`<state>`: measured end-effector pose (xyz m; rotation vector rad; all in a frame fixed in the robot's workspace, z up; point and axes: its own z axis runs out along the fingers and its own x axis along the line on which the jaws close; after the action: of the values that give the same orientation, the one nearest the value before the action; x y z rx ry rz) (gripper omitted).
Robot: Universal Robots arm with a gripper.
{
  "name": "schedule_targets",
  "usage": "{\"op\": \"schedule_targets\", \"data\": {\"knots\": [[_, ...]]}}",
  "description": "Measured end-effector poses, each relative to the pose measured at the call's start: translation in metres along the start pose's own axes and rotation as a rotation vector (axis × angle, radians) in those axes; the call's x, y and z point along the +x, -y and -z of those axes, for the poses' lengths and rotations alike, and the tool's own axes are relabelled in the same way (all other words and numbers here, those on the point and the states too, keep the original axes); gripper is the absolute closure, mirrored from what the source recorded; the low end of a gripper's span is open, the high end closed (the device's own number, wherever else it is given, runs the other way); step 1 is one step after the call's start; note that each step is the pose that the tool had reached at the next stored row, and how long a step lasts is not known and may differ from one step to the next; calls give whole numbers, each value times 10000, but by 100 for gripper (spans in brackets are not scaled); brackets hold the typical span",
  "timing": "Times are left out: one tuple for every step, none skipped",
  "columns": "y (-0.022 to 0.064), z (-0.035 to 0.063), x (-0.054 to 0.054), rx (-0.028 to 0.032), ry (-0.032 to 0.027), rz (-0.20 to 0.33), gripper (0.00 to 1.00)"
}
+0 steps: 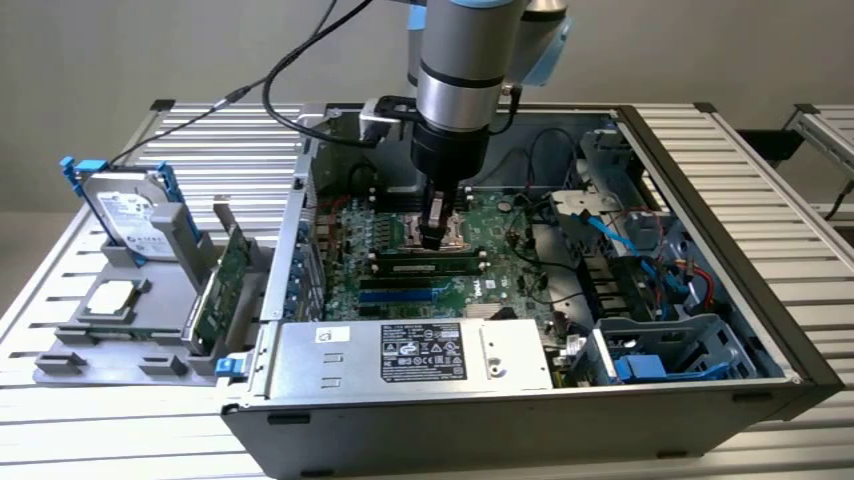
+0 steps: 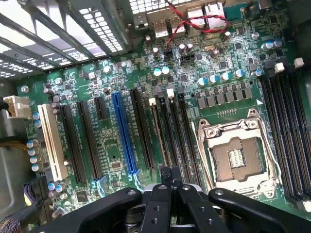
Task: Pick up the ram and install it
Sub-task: 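Press down the ram until it locks into place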
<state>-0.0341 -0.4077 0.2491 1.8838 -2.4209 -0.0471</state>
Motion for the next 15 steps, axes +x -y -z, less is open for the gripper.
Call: {"op": "schedule_targets", "data": {"knots": [[0, 0, 0, -7, 12, -165, 89], [0, 0, 0, -12, 23, -321, 89], [0, 0, 0, -19, 34, -479, 89], [0, 0, 0, -26, 44, -642, 89], [0, 0, 0, -32, 57, -807, 89], [0, 0, 0, -39, 67, -975, 89], [0, 0, 0, -45, 79, -1142, 89], [0, 0, 0, -52, 92, -1327, 89], [0, 0, 0, -58, 104, -1493, 89], [0, 0, 0, -65, 116, -1661, 89], [0, 0, 0, -72, 128, -1828, 89], [0, 0, 0, -78, 140, -1987, 89], [0, 0, 0, -85, 151, -2156, 89], [0, 0, 0, -91, 162, -2319, 89], [0, 0, 0, -98, 173, -2483, 89]]}}
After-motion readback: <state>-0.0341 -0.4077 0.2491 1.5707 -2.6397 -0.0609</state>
